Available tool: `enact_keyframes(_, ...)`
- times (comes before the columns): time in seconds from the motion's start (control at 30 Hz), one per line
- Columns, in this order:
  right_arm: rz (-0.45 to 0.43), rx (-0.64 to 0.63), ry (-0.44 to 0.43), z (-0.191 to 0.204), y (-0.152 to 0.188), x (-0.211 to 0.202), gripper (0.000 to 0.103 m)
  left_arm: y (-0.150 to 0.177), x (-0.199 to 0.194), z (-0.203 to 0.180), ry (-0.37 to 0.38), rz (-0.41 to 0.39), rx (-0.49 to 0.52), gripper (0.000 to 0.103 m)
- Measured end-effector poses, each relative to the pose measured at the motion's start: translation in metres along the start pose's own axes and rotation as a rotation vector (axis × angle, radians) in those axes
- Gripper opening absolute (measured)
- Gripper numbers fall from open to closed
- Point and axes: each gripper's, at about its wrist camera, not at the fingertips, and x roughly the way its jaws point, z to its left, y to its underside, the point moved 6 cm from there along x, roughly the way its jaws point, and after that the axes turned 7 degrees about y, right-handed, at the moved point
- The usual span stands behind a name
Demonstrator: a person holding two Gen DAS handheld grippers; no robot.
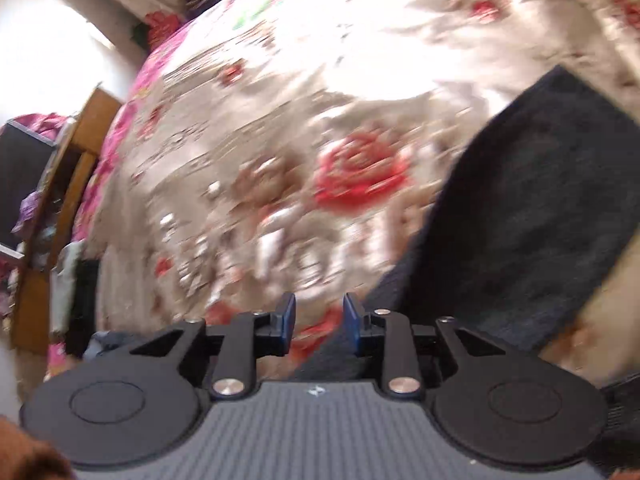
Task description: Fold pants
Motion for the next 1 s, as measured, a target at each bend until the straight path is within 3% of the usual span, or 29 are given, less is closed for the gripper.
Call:
enact_keyframes(0.1, -0.053, 0.02, 0.128, -0.04, -0.032, 0.0, 0.034, -0.031, 0.019, -0.045, 0.102, -0.061, 0.02, 0.058)
enact_keyframes(0.23, -0.069, 0.122, 0.158, -0.063, -0.066, 0.021, 0.038, -0.067, 0.036, -0.097, 0.189, -0.106, 0.022, 0.061)
enact_keyframes(0.27, -0.071, 0.144, 0.171, -0.067, -0.072, 0.028, 0.038, -0.074, 0.039, -0.108, 0.199, -0.112, 0.027, 0.067)
enact_keyframes(0.33, -0.055, 0.168, 0.185, -0.069, -0.085, 0.043, 0.04, -0.086, 0.048, -0.126, 0.188, -0.116, 0.045, 0.077)
enact_keyframes(0.4, -0.033, 0.183, 0.205, -0.071, -0.094, 0.056, 0.041, -0.094, 0.061, -0.138, 0.139, -0.119, 0.074, 0.079)
enact_keyframes(0.53, 0.018, 0.19, 0.284, -0.08, -0.101, 0.085, 0.04, -0.1, 0.096, -0.154, 0.063, -0.047, 0.11, 0.081)
enact_keyframes(0.57, 0.011, 0.182, 0.294, -0.081, -0.102, 0.086, 0.039, -0.1, 0.102, -0.156, 0.056, -0.031, 0.116, 0.081)
enact_keyframes(0.6, 0.002, 0.167, 0.31, -0.082, -0.103, 0.084, 0.027, -0.098, 0.108, -0.158, 0.041, -0.012, 0.131, 0.081)
enact_keyframes(0.63, -0.005, 0.152, 0.329, -0.084, -0.104, 0.081, 0.003, -0.097, 0.114, -0.159, 0.025, 0.006, 0.15, 0.078)
enact_keyframes(0.73, -0.026, 0.17, 0.278, -0.097, -0.101, 0.061, 0.002, -0.095, 0.125, -0.153, 0.022, 0.061, 0.141, 0.04)
enact_keyframes(0.87, -0.092, 0.213, 0.191, -0.108, -0.095, 0.017, 0.002, -0.1, 0.123, -0.138, 0.055, 0.079, 0.113, 0.028)
enact_keyframes(1.0, -0.204, 0.301, 0.082, -0.121, -0.076, -0.057, 0.002, -0.115, 0.102, -0.134, 0.061, 0.037, 0.127, 0.022)
